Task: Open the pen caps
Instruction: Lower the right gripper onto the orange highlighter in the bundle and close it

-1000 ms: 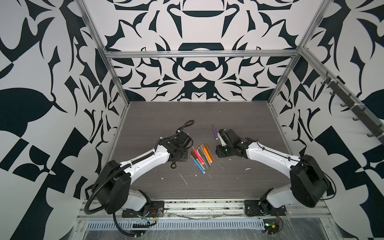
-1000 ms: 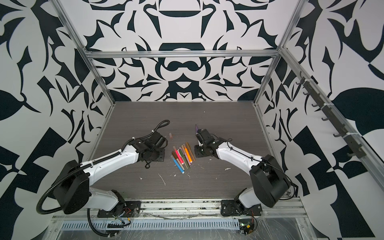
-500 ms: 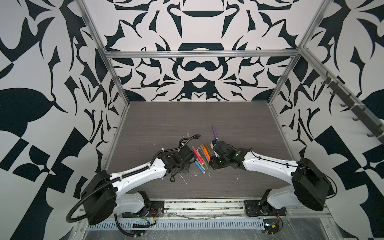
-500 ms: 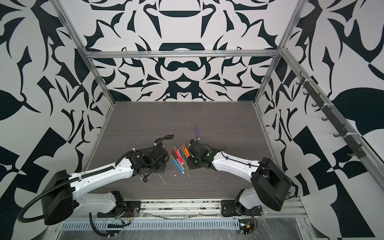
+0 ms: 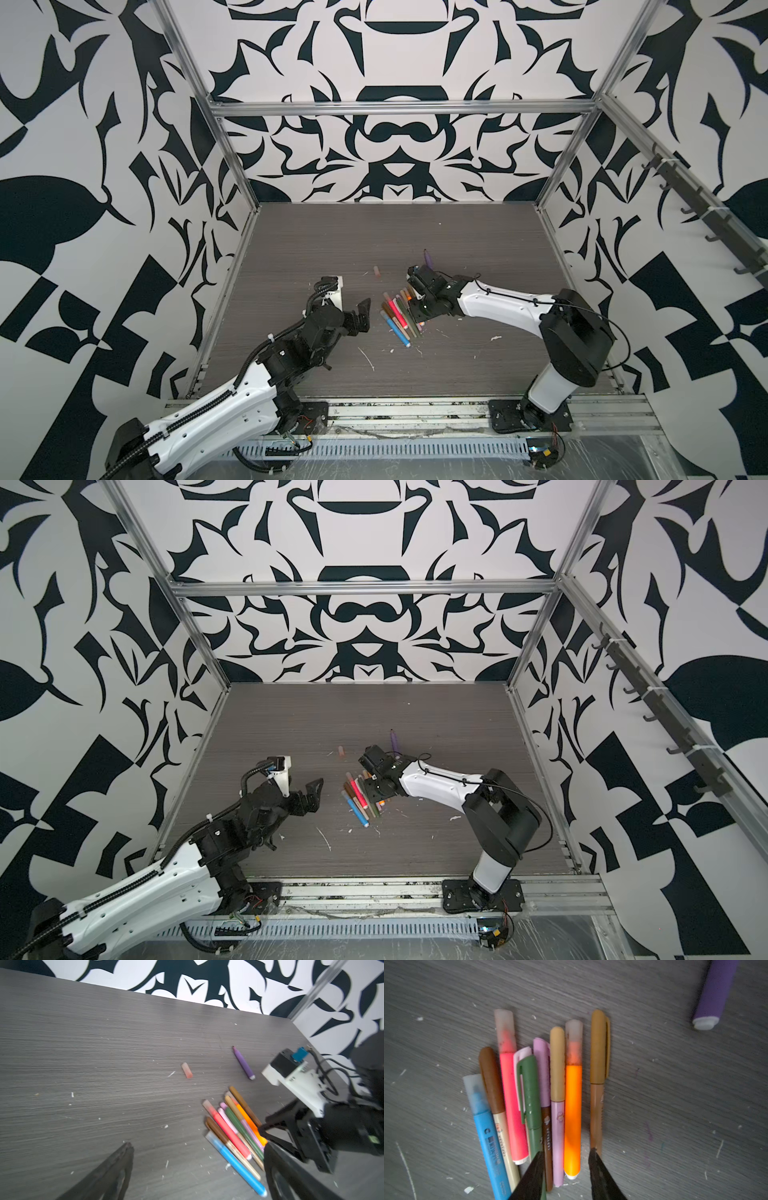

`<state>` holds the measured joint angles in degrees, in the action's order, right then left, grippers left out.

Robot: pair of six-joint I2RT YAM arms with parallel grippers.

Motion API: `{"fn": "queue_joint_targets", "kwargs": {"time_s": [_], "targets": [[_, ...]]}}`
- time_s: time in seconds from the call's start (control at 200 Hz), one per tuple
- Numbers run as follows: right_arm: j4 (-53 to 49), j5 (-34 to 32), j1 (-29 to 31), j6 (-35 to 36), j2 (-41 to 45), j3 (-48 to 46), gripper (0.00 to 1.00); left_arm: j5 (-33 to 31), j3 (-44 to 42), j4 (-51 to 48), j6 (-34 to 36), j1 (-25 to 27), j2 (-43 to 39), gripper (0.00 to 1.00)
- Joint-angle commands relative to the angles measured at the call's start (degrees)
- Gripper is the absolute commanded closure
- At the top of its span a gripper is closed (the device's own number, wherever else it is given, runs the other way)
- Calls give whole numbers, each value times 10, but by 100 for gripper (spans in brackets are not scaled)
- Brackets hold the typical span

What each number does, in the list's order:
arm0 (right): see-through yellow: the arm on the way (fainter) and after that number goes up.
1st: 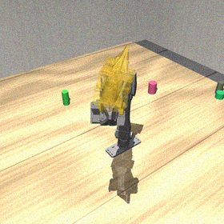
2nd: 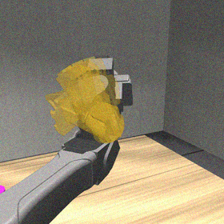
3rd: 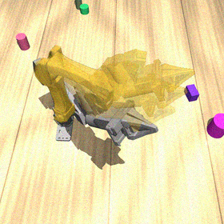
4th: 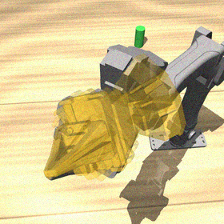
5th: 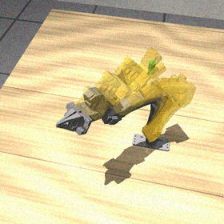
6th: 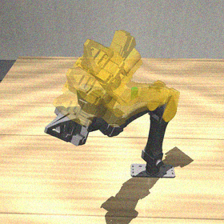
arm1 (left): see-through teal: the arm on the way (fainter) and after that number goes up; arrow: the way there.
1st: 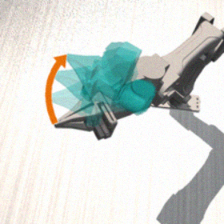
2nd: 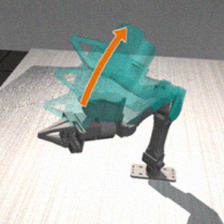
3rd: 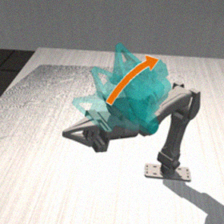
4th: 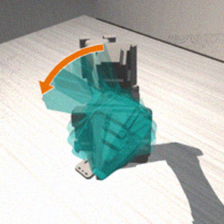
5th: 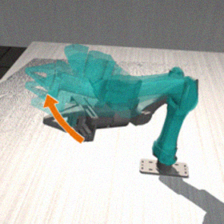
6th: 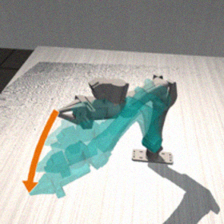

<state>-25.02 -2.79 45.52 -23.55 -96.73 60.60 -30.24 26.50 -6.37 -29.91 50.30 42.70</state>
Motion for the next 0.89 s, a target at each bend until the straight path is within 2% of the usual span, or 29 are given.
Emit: {"fn": "queue_joint_targets", "kwargs": {"time_s": [0.0, 0.265, 0.455, 0.585, 0.89], "targets": [[-8, 5, -3, 18, 8, 17, 63, -3, -4, 62, 14, -6, 30, 0], [-1, -19, -12, -5, 19, -2, 67, 23, 5, 82, 3, -47, 99, 3], [25, 39, -12, -2, 31, -15, 68, 65, -20, 87, -27, -102, 75, 2], [20, 41, -12, -11, 15, -15, 69, 85, -34, 87, -47, -134, 59, 4], [-3, 30, -12, -20, -31, 17, 74, 106, -40, 96, -47, -148, 60, 12]]}}
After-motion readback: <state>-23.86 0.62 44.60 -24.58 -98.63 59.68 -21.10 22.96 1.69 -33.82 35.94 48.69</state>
